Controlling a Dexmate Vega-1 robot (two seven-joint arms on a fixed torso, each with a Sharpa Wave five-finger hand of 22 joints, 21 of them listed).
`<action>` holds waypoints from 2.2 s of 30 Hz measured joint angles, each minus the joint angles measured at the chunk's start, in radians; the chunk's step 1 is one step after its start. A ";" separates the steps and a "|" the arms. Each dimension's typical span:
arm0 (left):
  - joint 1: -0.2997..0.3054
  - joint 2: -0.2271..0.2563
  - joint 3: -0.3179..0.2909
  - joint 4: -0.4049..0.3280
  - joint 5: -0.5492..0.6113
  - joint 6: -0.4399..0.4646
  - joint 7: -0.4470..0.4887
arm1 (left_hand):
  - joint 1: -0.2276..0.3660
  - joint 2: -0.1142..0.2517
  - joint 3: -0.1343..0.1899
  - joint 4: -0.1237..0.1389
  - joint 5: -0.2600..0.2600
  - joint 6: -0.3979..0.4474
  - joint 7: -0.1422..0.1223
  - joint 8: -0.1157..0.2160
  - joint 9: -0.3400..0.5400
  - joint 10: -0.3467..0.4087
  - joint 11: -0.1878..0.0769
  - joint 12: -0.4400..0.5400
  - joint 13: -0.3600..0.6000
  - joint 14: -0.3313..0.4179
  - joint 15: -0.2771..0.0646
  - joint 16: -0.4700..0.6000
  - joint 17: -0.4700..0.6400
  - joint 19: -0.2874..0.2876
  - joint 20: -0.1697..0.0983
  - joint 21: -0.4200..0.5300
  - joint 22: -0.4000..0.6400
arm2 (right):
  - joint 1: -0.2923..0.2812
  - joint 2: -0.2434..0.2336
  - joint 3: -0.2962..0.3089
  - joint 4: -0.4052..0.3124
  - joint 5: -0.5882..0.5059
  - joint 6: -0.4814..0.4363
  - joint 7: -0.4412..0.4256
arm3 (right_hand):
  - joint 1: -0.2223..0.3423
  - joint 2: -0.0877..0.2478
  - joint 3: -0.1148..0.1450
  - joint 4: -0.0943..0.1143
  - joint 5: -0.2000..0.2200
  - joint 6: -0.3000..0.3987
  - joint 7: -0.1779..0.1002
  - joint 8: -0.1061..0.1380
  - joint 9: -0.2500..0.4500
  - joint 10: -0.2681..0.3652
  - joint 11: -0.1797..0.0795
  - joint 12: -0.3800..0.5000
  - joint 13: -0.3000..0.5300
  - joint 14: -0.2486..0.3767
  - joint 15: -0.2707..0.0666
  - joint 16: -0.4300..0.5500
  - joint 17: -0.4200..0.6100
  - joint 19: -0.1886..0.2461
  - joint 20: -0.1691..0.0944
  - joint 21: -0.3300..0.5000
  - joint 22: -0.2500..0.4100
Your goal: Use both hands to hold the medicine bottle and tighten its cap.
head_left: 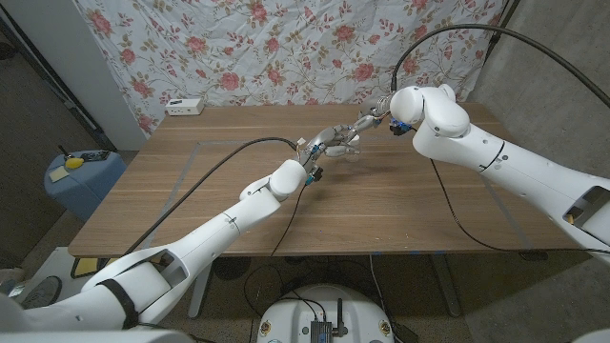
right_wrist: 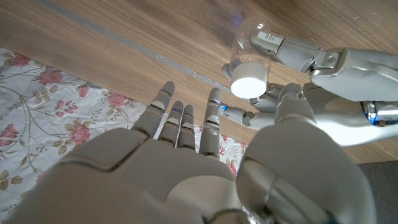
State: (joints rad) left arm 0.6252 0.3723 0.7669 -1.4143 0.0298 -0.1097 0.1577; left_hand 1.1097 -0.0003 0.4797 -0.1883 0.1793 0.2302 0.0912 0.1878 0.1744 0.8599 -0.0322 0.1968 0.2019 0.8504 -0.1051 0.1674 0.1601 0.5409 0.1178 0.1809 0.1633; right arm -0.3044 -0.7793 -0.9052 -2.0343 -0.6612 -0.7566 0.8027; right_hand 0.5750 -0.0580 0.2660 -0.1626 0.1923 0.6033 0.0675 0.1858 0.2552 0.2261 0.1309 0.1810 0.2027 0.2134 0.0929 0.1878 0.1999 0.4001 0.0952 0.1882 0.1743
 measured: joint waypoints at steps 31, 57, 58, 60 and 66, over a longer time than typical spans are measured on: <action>-0.003 -0.010 0.005 0.010 0.005 0.009 0.010 | -0.004 0.004 0.000 0.000 0.003 -0.006 -0.005 0.000 0.000 0.000 0.000 0.000 0.000 0.000 0.000 0.000 -0.002 0.000 0.000 0.000 0.000 | 0.002 0.004 -0.012 0.031 0.006 0.031 -0.029 | 0.163 -0.002 0.052 -0.009 0.000 0.130 -0.110 0.055 -0.018 0.026 -0.025 0.019 0.000 0.028 -0.027 0.020 -0.005 0.024 -0.016 0.014 0.000; -0.004 -0.008 0.005 0.012 0.005 0.006 0.011 | -0.004 0.004 0.000 0.000 0.001 -0.005 -0.005 0.000 0.000 -0.002 -0.002 0.004 0.001 0.000 0.000 0.003 -0.002 0.000 0.000 0.000 0.000 | -0.014 0.017 -0.008 0.044 -0.003 0.035 -0.071 | 0.184 0.018 0.065 0.005 0.000 0.247 -0.134 0.092 -0.029 0.079 -0.046 0.035 -0.002 0.068 -0.058 0.035 0.003 0.062 -0.033 0.016 0.000; -0.003 -0.007 0.004 0.011 0.005 0.006 0.012 | -0.004 0.004 0.000 0.000 0.001 -0.005 -0.005 0.000 0.000 -0.002 -0.002 0.004 0.001 0.000 0.000 0.003 -0.002 0.000 0.000 0.000 0.000 | -0.015 0.017 -0.008 0.043 -0.005 0.034 -0.073 | 0.183 0.019 0.065 0.005 0.000 0.254 -0.133 0.093 -0.029 0.087 -0.046 0.035 -0.002 0.074 -0.059 0.035 0.003 0.062 -0.033 0.016 0.000; -0.002 -0.006 0.004 0.009 0.005 0.006 0.012 | -0.004 0.004 0.000 0.000 0.001 -0.005 -0.005 0.000 0.000 -0.002 -0.002 0.004 0.001 0.000 0.000 0.003 -0.002 0.000 0.000 0.000 0.000 | -0.016 0.017 -0.008 0.042 -0.006 0.032 -0.075 | 0.180 0.022 0.065 0.005 0.000 0.271 -0.130 0.098 -0.032 0.094 -0.047 0.035 -0.003 0.076 -0.061 0.035 0.003 0.065 -0.036 0.016 0.000; 0.002 -0.003 0.003 0.004 0.005 0.005 0.013 | -0.004 0.003 0.000 0.000 0.000 -0.005 -0.005 0.000 0.000 -0.004 -0.004 0.004 0.001 0.000 0.000 0.003 -0.003 0.000 0.000 0.000 0.000 | -0.023 0.017 -0.008 0.035 -0.015 0.023 -0.085 | 0.172 0.030 0.062 0.016 0.000 0.308 -0.128 0.109 -0.034 0.109 -0.054 0.035 -0.003 0.091 -0.075 0.043 0.003 0.073 -0.042 0.023 0.000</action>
State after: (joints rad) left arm 0.6269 0.3688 0.7694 -1.4106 0.0348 -0.1046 0.1706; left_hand 1.1054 0.0031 0.4797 -0.1883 0.1795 0.2248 0.0858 0.1878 0.1744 0.8563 -0.0357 0.2004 0.2026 0.8504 -0.1051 0.1704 0.1576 0.5409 0.1178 0.1809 0.1633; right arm -0.3271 -0.7621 -0.9127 -1.9989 -0.6758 -0.7334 0.7178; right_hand 0.7474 -0.0283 0.3284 -0.1470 0.1924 0.9114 -0.0608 0.2943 0.2209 0.3346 0.0767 0.2159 0.1998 0.3041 0.0177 0.2305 0.2026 0.4734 0.0535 0.2116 0.1742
